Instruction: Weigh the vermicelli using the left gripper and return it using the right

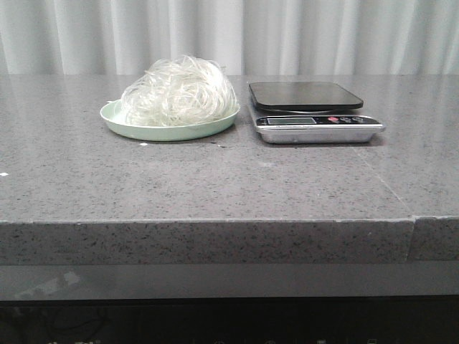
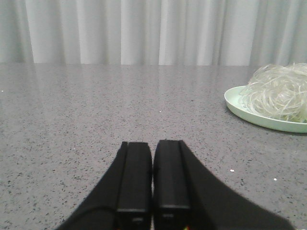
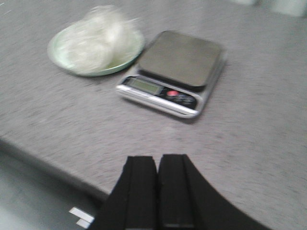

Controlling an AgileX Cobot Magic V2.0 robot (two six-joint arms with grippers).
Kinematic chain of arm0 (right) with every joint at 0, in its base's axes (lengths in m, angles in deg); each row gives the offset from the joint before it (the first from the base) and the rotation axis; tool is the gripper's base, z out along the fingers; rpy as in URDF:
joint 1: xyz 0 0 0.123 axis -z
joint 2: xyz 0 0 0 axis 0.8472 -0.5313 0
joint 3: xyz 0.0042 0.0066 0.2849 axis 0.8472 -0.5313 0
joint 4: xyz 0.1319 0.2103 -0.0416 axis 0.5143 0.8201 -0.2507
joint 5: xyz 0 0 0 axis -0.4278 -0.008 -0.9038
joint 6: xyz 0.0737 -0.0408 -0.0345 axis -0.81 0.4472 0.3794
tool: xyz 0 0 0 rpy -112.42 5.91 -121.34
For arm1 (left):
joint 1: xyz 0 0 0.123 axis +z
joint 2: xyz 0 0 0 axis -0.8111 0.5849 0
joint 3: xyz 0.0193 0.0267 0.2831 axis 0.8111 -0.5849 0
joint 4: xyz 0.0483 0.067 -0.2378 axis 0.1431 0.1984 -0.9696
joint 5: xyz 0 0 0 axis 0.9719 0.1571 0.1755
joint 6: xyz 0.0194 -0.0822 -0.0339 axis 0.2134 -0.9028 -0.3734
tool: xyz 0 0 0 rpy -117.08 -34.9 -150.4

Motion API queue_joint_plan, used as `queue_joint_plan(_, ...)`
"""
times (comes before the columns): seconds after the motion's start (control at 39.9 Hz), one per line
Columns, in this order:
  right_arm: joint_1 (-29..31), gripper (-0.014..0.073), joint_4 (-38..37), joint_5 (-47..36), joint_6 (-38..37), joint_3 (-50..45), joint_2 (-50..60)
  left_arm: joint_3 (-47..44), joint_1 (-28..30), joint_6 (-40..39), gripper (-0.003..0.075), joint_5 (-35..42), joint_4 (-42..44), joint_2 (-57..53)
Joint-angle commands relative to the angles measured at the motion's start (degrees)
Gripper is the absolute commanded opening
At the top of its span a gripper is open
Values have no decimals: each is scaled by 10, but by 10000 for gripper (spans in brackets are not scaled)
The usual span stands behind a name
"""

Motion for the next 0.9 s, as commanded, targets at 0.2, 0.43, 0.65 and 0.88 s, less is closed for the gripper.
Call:
queue_joint_plan(0.2,193,134,-2,-253,0,-236,224,-21,-5,-3,155,50,-7,-13)
queue_joint_plan(0.43,210,134,-2,-341,0,-319,272,-21,-5,-3,155,50,-7,-13)
queue_joint_plan(0.65,210,134,-2,-454,0,-383,279,-21,-5,-3,155,50,-7,-13)
queue_joint_plan(0.88,210,134,-2,-459,0,-393,279,-21,-5,-3,155,50,-7,-13)
